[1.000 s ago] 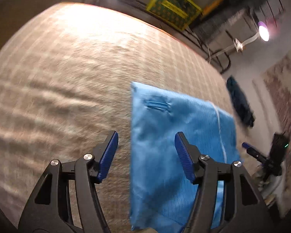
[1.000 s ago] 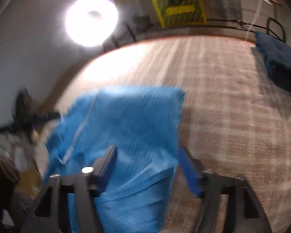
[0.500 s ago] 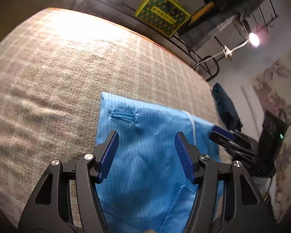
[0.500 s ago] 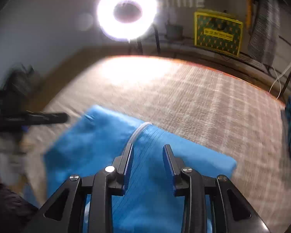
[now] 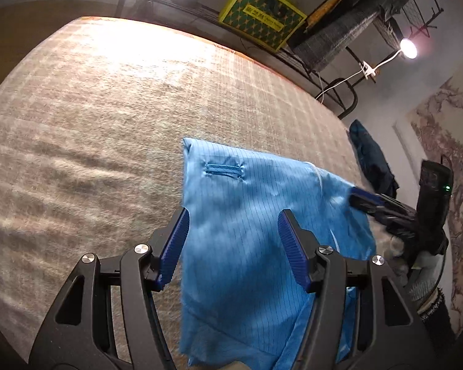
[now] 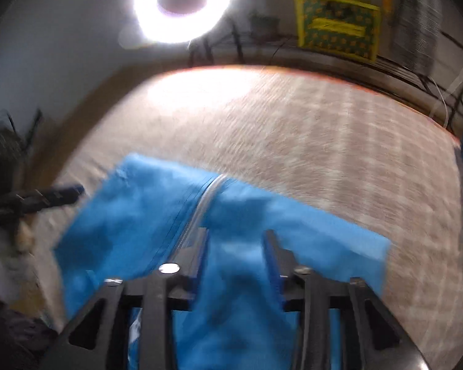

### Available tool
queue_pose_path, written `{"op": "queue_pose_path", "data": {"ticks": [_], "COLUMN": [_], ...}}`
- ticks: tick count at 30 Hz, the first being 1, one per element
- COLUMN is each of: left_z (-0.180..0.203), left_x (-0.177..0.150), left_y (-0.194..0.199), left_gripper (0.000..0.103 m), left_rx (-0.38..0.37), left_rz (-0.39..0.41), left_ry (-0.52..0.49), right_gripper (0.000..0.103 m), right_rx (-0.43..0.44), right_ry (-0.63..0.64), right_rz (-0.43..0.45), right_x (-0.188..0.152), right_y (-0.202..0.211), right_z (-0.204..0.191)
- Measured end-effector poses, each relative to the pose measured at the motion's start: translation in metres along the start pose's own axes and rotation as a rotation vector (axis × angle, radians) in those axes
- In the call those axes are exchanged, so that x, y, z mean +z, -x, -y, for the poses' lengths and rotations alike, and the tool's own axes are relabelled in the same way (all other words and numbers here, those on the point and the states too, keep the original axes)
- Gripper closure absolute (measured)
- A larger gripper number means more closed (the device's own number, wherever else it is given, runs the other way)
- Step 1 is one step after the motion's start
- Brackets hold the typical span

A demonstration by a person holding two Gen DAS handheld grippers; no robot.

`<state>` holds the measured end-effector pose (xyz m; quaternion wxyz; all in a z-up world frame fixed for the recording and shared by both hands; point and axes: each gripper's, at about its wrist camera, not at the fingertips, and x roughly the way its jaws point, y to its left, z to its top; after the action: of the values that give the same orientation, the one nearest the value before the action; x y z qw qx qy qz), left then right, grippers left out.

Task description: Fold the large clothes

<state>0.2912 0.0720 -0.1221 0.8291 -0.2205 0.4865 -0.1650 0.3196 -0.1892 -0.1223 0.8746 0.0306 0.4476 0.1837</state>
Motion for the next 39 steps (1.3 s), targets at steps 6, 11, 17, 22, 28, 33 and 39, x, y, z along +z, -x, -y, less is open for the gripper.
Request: {"op": "queue_pose_path", "data": {"ticks": [6, 11, 17, 22, 28, 33, 39], "left_z": [-0.032, -0.063, -0.074, -0.074, -0.063, -0.051, -0.038], "left_x": [-0.004, -0.005, -0.007, -0.005, -0.002, 0.003, 0.004], "left_y": [0.0, -0.01, -0.028, -0.04, -0.049, -0.054, -0.063], "left_gripper": [0.034, 0.034, 0.034, 0.034, 0.034, 0.034, 0.06], "left_rx": [-0.085, -0.165, -0.225, -0.257, -0.285, -0.261, -0.214], "left_rz": [-0.053, -0.086, -0.135, -0.15, -0.169, -0.162, -0.163], "left_ry": [0.115, 0.256, 0.33, 0.342, 0.311, 0.276, 0.255], "right_gripper": [0.03, 0.028, 0.026, 0.029, 0.043, 0.046, 0.055], "right_rx": [0.138, 0.174, 0.325, 0.458, 0.5, 0.517, 0.502], "right_ry": [-0.191, -0.348, -0.462, -0.48, -0.451, -0.427, -0.427], "right_rz": [0.113, 0.062, 0.028, 0.01, -0.008, -0.021, -0.036], "right_x": [-0.036, -0.069, -0.093, -0.093, -0.084, -0.078, -0.074], "right_y": [0.052, 0.042, 0.022, 0.008, -0.011, -0.022, -0.029], "right_z": [0.08, 0.131, 0.158, 0.157, 0.139, 0.117, 0.099]}}
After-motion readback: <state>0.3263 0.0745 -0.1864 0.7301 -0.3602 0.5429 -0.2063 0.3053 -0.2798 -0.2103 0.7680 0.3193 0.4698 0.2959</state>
